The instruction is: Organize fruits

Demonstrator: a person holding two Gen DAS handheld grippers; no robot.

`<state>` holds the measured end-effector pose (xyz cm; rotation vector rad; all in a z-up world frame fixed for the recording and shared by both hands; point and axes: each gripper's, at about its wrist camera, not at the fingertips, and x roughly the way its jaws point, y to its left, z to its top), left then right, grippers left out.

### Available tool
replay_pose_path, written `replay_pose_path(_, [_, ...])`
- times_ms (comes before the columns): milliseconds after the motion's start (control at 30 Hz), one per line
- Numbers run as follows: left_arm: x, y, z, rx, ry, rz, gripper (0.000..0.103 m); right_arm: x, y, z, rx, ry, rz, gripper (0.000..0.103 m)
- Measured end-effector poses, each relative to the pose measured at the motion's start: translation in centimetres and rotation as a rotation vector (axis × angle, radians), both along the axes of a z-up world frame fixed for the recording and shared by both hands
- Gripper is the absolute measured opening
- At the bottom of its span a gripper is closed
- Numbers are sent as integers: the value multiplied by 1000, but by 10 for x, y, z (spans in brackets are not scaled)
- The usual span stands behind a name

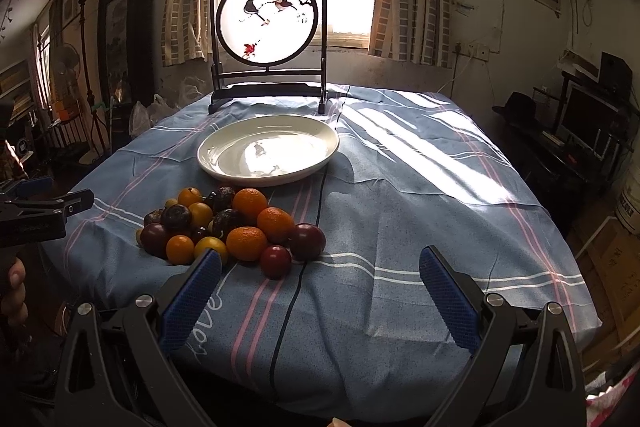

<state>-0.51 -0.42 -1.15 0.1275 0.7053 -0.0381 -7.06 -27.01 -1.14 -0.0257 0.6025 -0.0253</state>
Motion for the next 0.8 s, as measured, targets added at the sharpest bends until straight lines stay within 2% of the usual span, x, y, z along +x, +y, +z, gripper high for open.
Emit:
replay_pose_path(300, [0, 0, 0, -2, 2, 0, 99, 0, 1, -2, 13, -8, 4, 99])
replay_pose_path(467, [0, 0, 1, -1, 3, 0, 99, 0, 3, -3, -22, -32, 7, 99])
replay_pose_path(800, [3, 0, -2, -4, 13, -1, 99, 3, 3, -8, -39, 7, 15, 99])
